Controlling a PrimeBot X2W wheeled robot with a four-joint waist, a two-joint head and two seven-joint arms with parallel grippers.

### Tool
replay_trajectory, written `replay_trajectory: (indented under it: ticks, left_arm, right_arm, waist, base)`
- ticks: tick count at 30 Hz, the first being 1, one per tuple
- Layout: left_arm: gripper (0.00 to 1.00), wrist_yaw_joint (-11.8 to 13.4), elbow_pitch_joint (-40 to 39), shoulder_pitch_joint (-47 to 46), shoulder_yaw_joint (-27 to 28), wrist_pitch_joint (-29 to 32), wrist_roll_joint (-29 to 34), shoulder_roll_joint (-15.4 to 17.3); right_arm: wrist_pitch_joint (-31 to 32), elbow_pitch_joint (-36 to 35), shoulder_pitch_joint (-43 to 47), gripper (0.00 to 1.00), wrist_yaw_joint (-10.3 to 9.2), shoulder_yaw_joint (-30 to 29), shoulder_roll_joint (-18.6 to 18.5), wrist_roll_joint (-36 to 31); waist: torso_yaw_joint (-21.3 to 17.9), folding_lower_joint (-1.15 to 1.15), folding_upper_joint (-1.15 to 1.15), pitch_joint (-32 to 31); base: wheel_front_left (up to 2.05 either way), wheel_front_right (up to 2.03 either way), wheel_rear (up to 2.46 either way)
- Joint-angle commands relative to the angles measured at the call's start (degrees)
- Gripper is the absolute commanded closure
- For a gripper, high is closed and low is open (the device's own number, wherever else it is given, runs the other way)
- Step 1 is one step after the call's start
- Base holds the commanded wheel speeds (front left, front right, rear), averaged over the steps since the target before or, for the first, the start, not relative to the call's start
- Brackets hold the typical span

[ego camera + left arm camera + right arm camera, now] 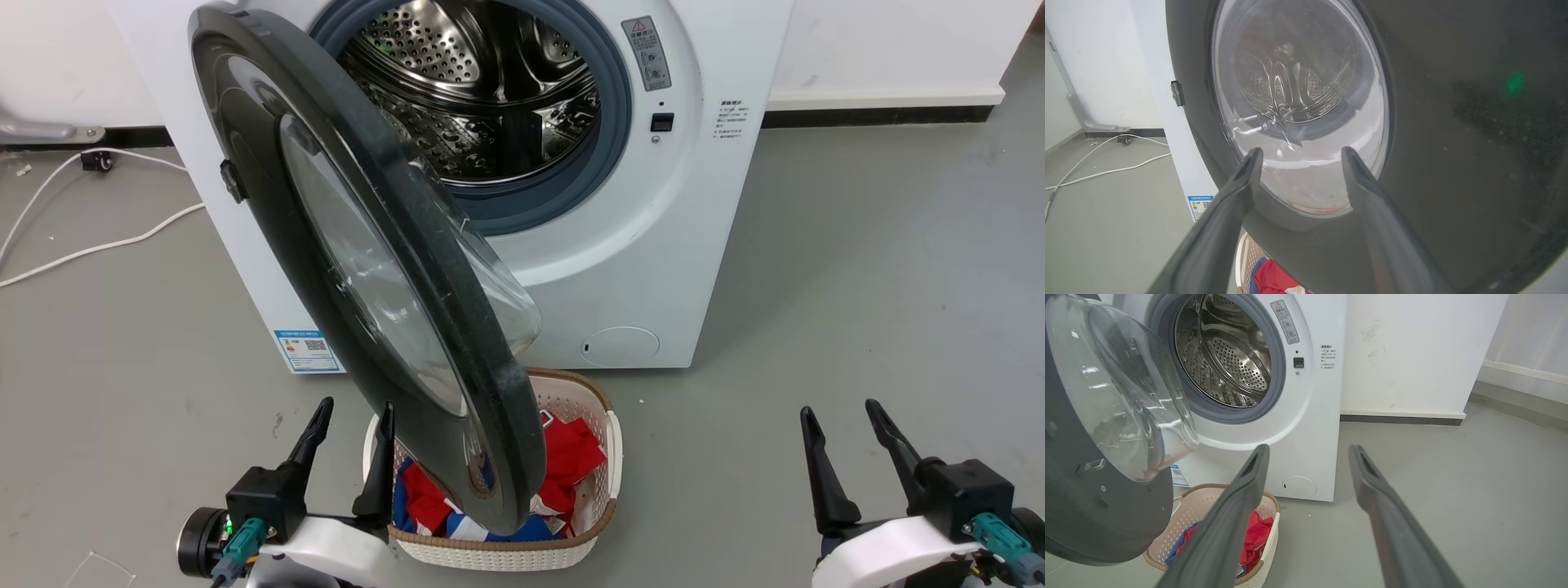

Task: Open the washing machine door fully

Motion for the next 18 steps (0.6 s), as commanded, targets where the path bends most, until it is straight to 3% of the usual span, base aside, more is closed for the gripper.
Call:
replay_trajectory:
  ticks: [1,14,15,16,17,18]
  left_arm:
    - [0.0,0.04,0.2,0.67,0.06,-0.13,-0.01,0.17]
    - [0.0,-0.14,0.66,0.62,0.31,-0.13,-0.54,0.15]
    - [0.05,-0.19,0.68,0.51,0.3,-0.13,-0.63,0.16]
    - [0.75,-0.28,0.89,0.36,0.19,-0.13,-0.84,0.25]
    - [0.75,-0.28,0.89,0.36,0.19,-0.13,-0.84,0.25]
    - [0.98,-0.31,0.92,0.31,0.16,-0.13,-0.95,0.3]
  right_arm:
    - [-0.57,0.45,0.04,0.0,-0.01,0.25,0.32,-0.1]
    - [-0.8,1.23,-1.25,0.0,-0.01,0.84,0.49,0.48]
    - [-0.86,1.23,-1.32,0.0,-0.01,0.88,0.5,0.65]
    - [-0.96,1.38,-1.45,0.0,-0.01,0.98,0.49,0.98]
    - [-0.96,1.38,-1.45,0.0,-0.01,0.98,0.49,0.98]
    - [-1.08,1.46,-1.5,0.0,-0.01,1.0,0.5,1.04]
  waist:
    - [0.12,0.0,0.0,-0.07]
    - [-0.05,0.0,0.0,-0.11]
    - [-0.06,0.0,0.0,-0.05]
    - [-0.07,0.0,0.0,0.01]
    - [-0.07,0.0,0.0,0.01]
    - [-0.06,0.0,0.0,0.03]
  base:
    - [0.0,0.0,0.0]
    - [0.0,0.0,0.0]
    - [0.0,0.0,0.0]
    - [0.0,0.0,0.0]
    - [0.0,0.0,0.0]
    - [0.0,0.0,0.0]
